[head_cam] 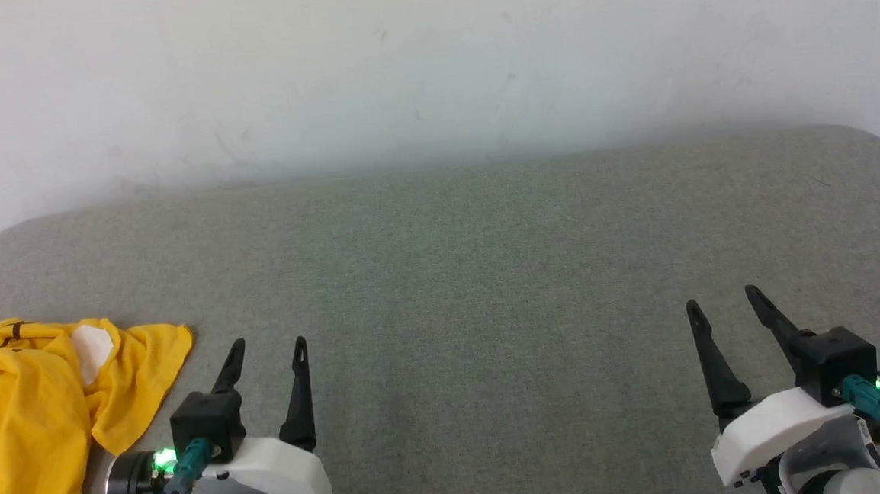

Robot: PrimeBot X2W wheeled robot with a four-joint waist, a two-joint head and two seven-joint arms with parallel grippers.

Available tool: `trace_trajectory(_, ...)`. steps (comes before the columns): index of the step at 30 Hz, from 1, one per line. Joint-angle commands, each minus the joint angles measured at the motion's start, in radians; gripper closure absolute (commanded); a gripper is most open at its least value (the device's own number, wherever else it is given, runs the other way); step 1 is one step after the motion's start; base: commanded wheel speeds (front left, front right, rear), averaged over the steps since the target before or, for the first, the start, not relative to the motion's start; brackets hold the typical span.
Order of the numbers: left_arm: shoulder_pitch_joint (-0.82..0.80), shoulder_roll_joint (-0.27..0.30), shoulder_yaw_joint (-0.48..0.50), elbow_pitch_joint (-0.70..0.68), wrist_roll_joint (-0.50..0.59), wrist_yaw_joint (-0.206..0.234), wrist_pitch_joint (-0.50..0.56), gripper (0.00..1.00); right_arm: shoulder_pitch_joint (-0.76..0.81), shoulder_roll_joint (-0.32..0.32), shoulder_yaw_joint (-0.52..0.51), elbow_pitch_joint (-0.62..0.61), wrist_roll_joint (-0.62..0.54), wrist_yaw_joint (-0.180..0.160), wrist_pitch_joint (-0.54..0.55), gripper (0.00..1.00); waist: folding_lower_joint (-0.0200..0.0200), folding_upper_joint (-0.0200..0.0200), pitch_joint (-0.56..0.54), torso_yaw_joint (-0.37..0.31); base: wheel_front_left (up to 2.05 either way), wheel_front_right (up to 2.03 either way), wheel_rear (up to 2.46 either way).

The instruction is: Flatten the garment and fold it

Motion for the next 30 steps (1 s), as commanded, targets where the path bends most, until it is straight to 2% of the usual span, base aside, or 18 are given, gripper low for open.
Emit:
trace_trajectory(1, -0.009, 0.0, -0.005, 0.005, -0.005, -0.008, -0.01, 0.0, 0.01, 0.001, -0.003, -0.006, 0.008, 0.0, -0.01, 0.0, 0.0, -0.0001, -0.003, 0.006, 0.0, 0.0, 0.0)
trace_trajectory(13, -0.003, -0.001, -0.004, 0.012, -0.022, -0.011, -0.035, 0.0, 0.03, 0.001, -0.001, -0.032, 0.011, 0.0, -0.014, 0.0, 0.0, -0.0001, -0.015, 0.07, 0.0, 0.0, 0.0)
trace_trajectory(30, 0.01, -0.001, 0.027, 0.018, -0.057, -0.017, -0.071, 0.0, 0.044, 0.002, 0.02, -0.038, 0.017, 0.0, -0.034, 0.0, 0.0, -0.0001, -0.031, 0.208, 0.0, 0.0, 0.0)
